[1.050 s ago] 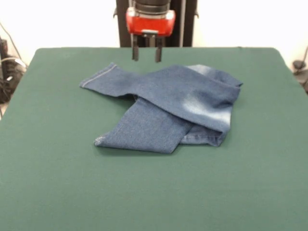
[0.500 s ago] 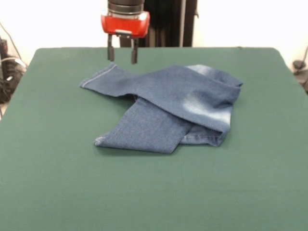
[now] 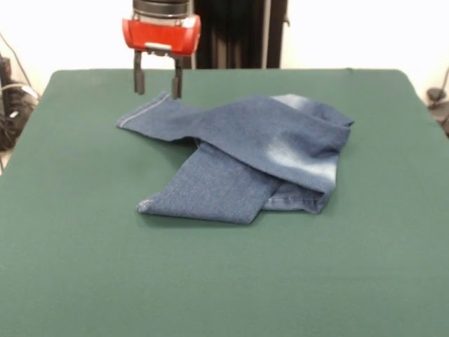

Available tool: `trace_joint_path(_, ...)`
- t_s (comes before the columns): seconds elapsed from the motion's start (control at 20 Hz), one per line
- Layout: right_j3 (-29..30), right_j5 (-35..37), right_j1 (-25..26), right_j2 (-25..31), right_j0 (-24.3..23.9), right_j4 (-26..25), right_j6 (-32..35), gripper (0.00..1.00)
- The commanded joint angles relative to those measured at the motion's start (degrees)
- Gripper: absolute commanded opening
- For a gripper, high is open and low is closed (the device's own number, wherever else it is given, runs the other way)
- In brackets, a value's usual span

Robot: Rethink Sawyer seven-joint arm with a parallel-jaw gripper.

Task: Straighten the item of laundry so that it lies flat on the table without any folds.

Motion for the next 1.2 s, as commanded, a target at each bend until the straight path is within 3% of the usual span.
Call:
trace_joint_path(0.05, -5.57, 4.12, 4.44, 8.48, -0.10, 0.49, 3.03, 1.00)
trace_joint_path(0.35, -2.74, -1.35, 7.03, 8.03, -1.26, -1.73, 4.79, 1.00)
trace_joint_path(1.2, -1.46, 4.91, 8.59, 12.34, -5.95, -2.20, 0.68, 1.00)
